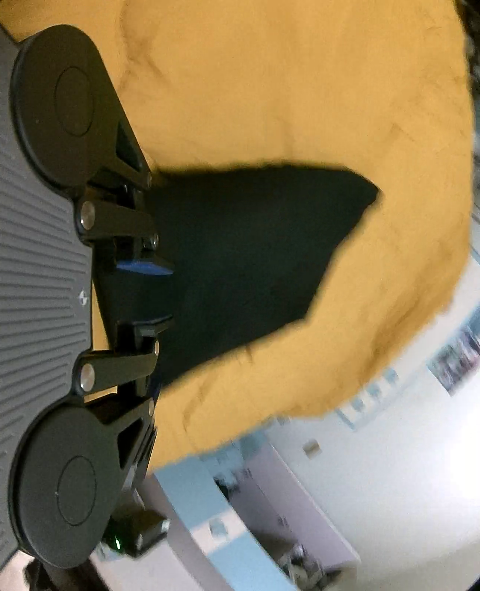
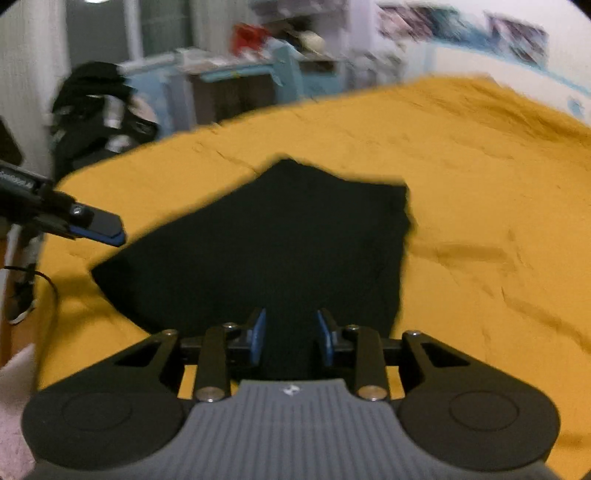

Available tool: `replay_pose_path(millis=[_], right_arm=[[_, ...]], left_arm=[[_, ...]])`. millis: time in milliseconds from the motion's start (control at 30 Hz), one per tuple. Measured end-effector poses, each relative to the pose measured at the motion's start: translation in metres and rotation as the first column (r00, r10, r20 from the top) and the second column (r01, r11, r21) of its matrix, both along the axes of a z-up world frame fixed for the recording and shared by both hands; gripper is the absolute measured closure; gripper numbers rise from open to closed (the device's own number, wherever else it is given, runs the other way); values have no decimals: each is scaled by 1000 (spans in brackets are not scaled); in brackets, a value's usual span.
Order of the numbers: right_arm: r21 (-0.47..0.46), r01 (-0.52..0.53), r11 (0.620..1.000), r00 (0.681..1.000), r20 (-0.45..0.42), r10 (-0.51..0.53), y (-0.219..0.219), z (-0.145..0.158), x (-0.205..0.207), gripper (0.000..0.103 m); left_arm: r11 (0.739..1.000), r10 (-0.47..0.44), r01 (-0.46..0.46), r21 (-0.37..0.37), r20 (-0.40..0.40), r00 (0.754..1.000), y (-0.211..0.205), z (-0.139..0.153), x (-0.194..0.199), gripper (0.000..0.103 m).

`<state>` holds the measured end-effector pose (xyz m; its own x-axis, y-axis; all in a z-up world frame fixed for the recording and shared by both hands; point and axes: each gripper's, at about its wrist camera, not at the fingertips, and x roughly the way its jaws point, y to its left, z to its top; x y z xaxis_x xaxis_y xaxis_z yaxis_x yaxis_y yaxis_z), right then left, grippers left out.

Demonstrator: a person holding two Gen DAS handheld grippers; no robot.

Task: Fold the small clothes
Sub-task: 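Lower the folded shirt onto the bedspread and open both grippers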

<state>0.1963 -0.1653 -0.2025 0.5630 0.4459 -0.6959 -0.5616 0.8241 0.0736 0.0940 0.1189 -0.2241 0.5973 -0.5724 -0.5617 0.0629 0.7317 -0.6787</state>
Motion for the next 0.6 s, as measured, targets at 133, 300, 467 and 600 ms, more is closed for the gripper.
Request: replay_pose_path(millis=[133,300,467,600], right_arm=[[-2,100,995,991,-88,-100,-18,-36,3,83],[57,164,985,982,-107,-157,-29,-49,-2,83],[90,215,972,971,-123,-203,-20,-49,2,68],[90,249,964,967,-84,-242,-6,-14,-13,37]], left_arm=[[999,7,-6,40,-43,999,6,-32,-6,83],[998,23,-22,51,-23,999,7,-28,-16,84],[993,47,-45,110,-12,999,-9,0,-13,75],[980,91,-99,173,53,994,-24,36,-24,59]])
